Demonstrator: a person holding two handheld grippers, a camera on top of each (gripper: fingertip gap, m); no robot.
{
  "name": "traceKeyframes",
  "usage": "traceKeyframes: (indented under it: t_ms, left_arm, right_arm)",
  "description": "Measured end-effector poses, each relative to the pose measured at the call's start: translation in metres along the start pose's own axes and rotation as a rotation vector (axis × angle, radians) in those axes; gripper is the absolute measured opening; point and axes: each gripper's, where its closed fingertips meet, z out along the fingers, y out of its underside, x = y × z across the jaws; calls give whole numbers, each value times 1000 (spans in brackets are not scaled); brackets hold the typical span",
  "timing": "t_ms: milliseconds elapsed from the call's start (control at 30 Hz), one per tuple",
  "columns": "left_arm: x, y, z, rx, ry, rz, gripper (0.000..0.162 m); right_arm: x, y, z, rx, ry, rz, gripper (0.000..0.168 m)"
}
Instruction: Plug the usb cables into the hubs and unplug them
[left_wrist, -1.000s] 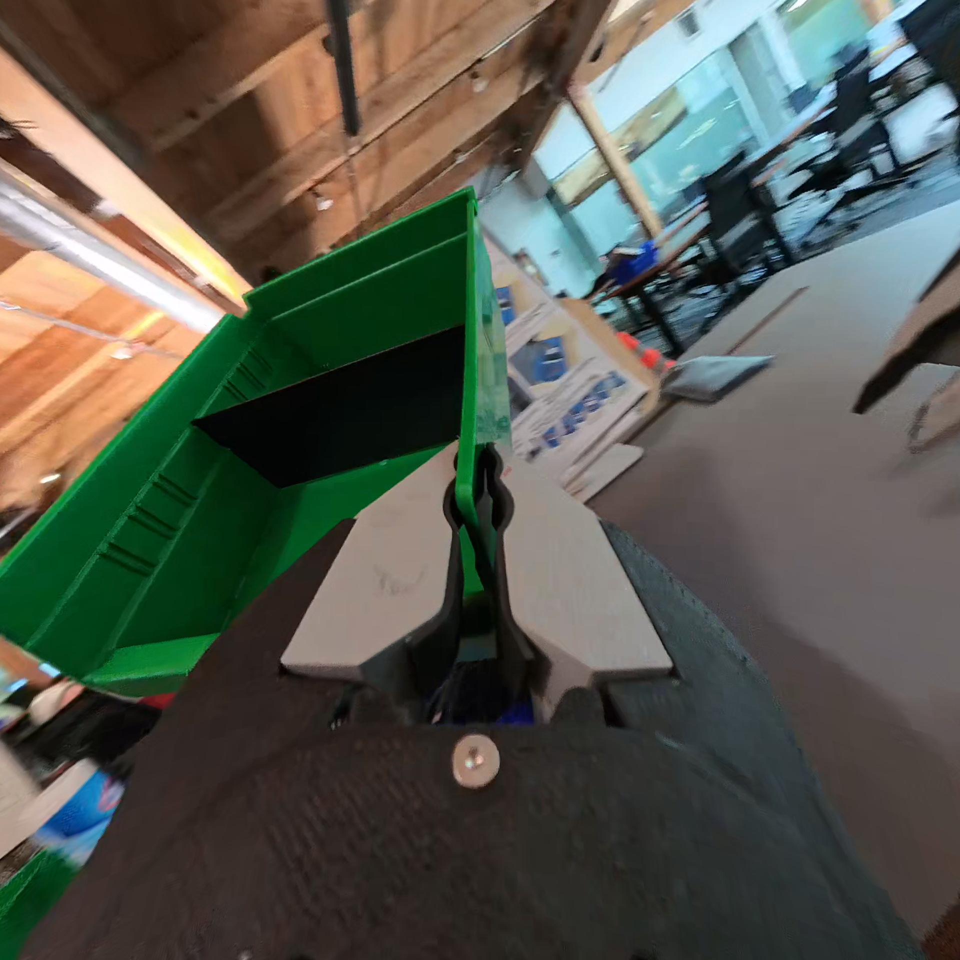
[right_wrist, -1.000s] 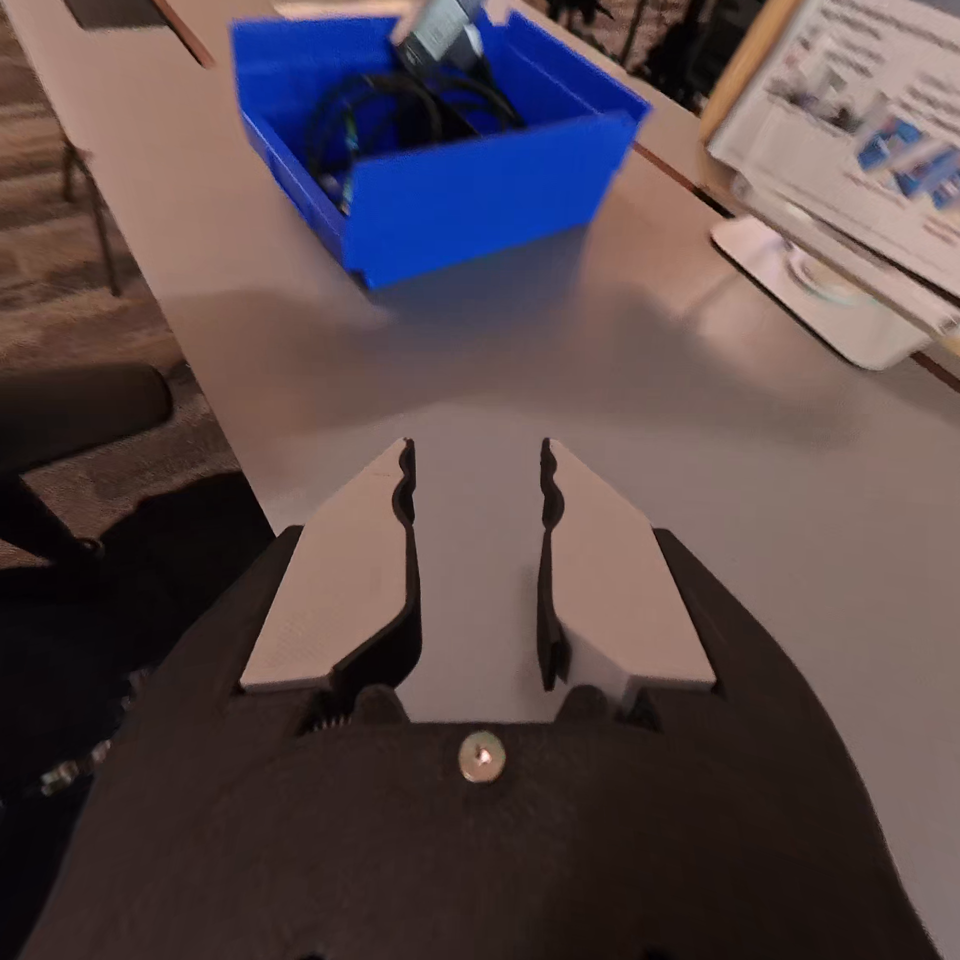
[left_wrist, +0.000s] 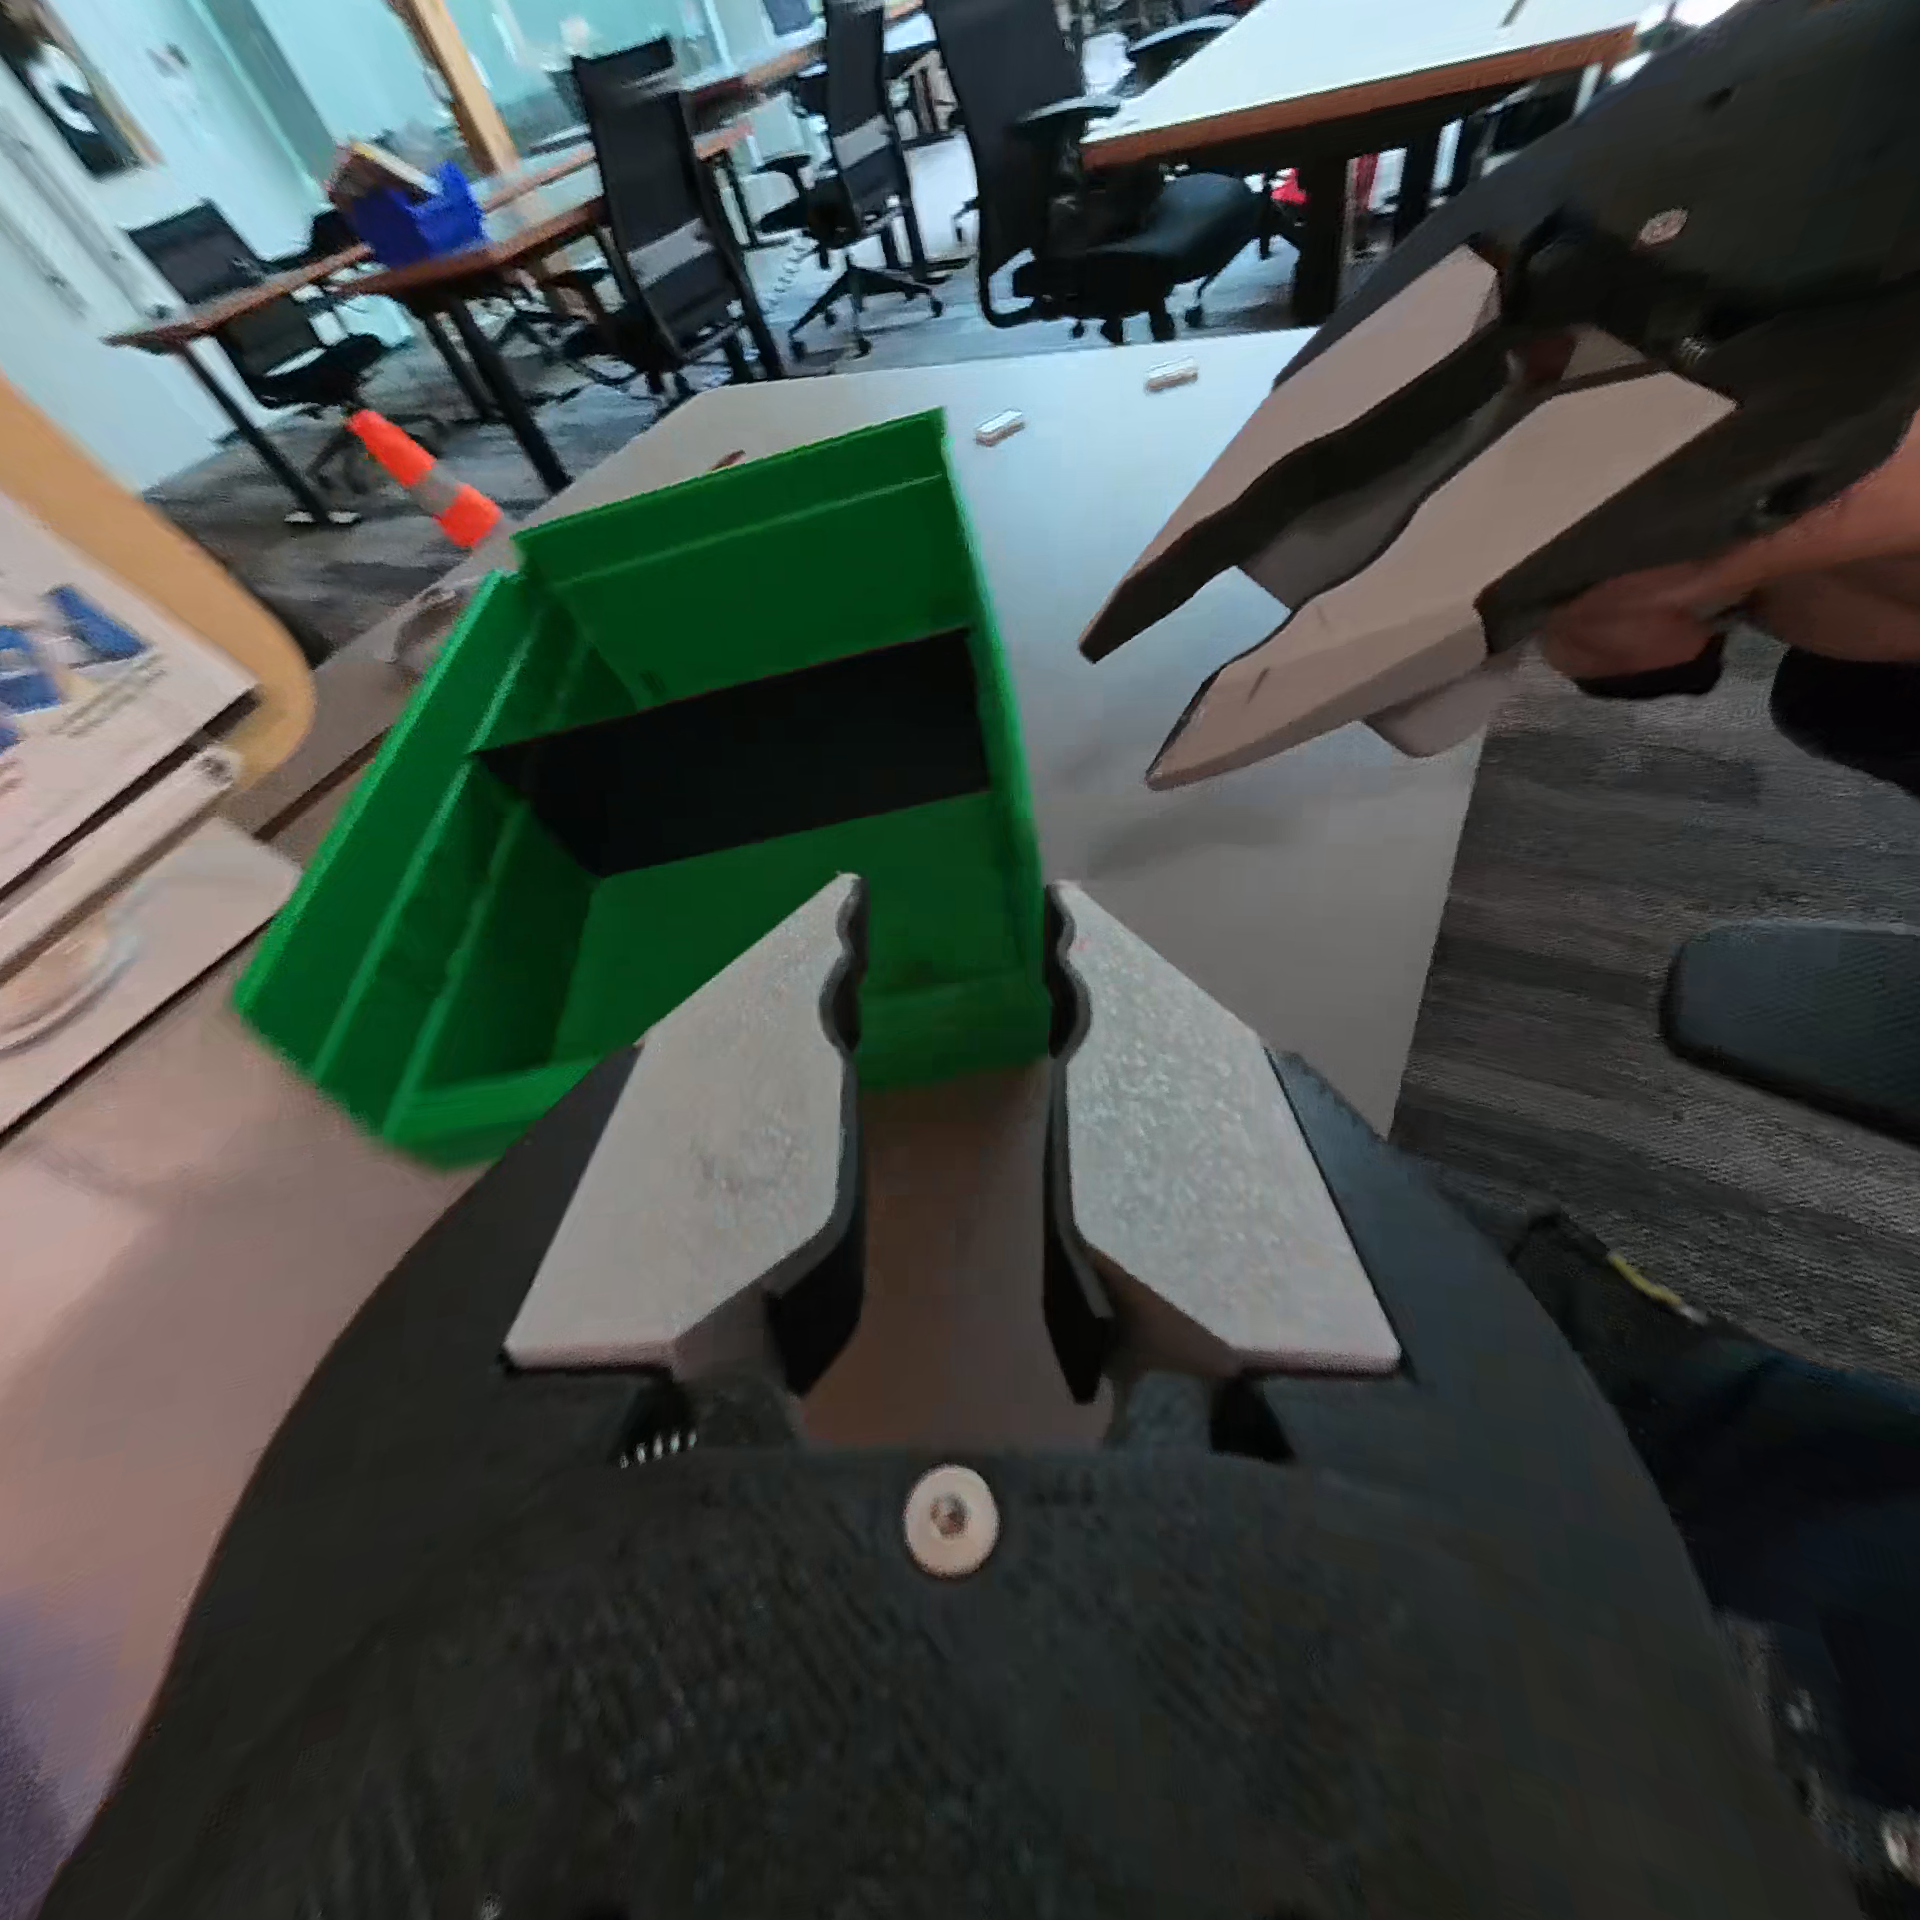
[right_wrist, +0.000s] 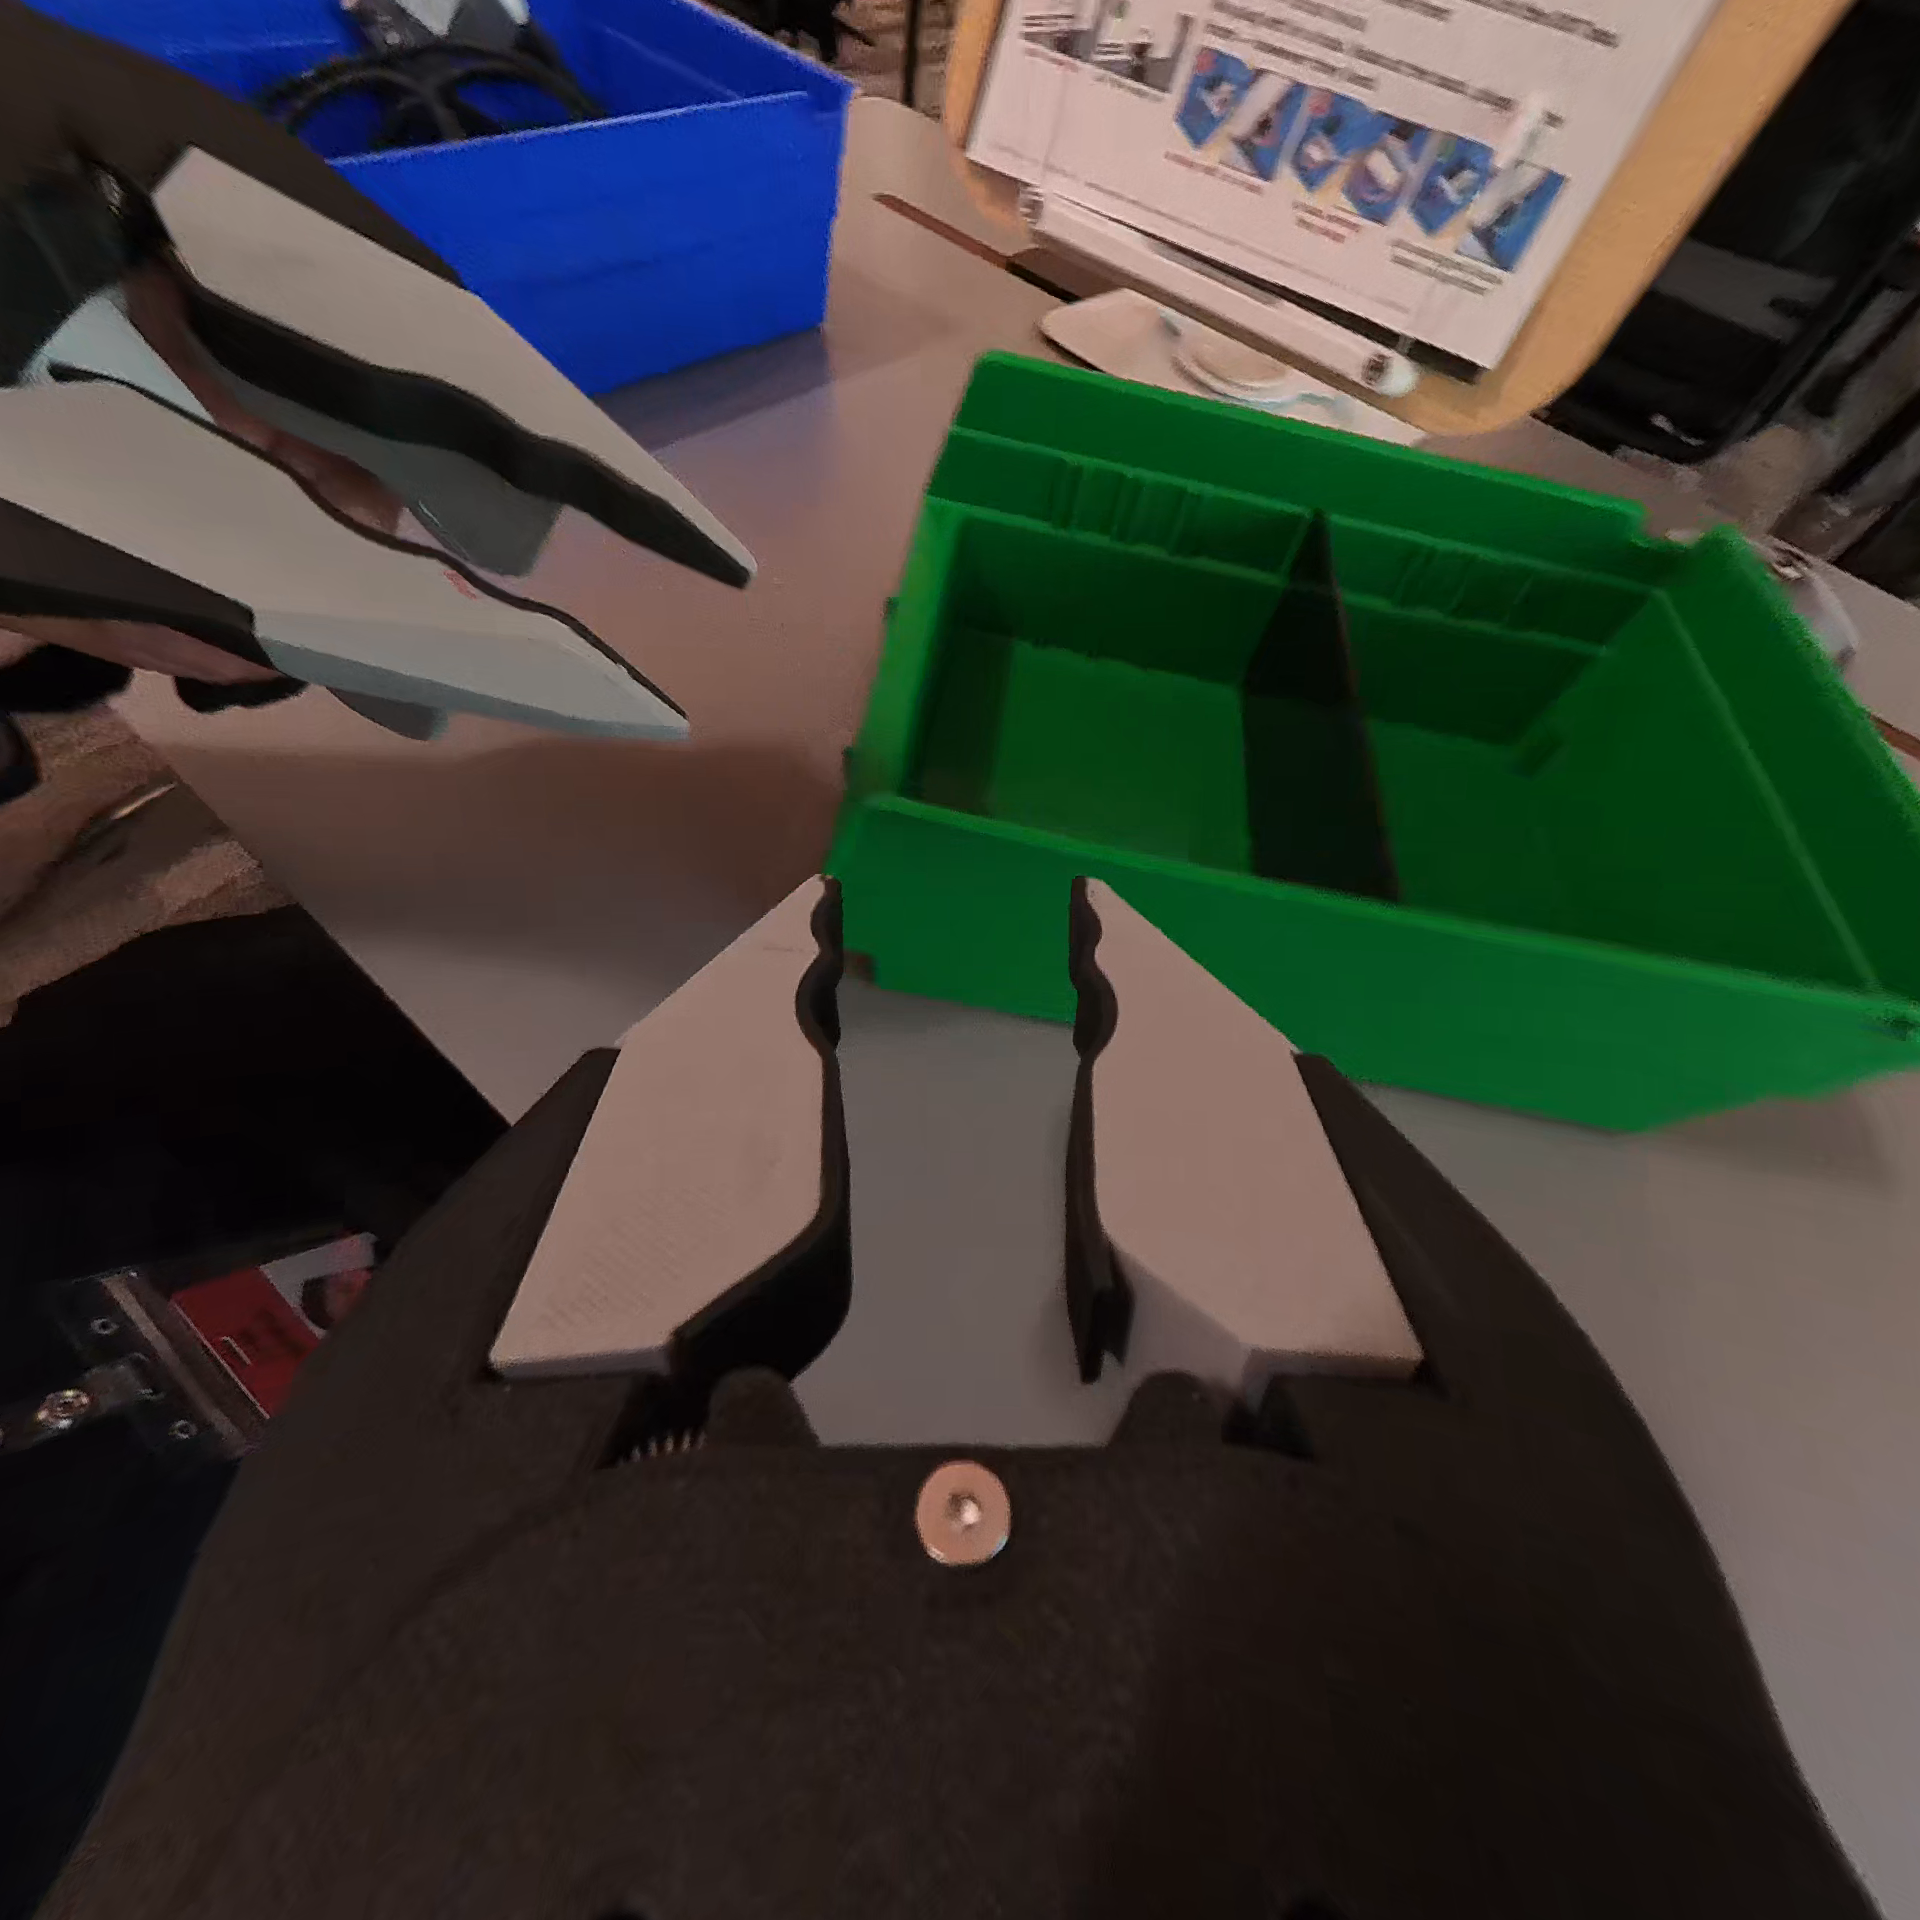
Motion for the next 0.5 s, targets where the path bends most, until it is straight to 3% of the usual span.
traceKeyframes:
  t_ms: [133,233,267,300,400,500]
  left_arm:
    - [-28,30,-51,-45,-67,-32,36]
    - [-55,49,-77,-67,-152,-62,39]
    - [-60,54,-85,-68,-160,-81,39]
    - [-65,60,-92,-71,-164,-98,39]
    - [-83,77,-115,-75,-223,-112,39]
    - [-103,92,-137,-97,-276,-129,41]
  right_arm:
    - [-35,-17,34,-17,-14,-94,39]
    - [-47,-11,63,-137,11,-171,21]
    - [-43,-3,68,-203,32,-205,1]
    - [-39,4,68,-255,44,-243,0]
    - [0,23,51,-344,156,-261,0]
    - [72,52,18,-438,356,-222,0]
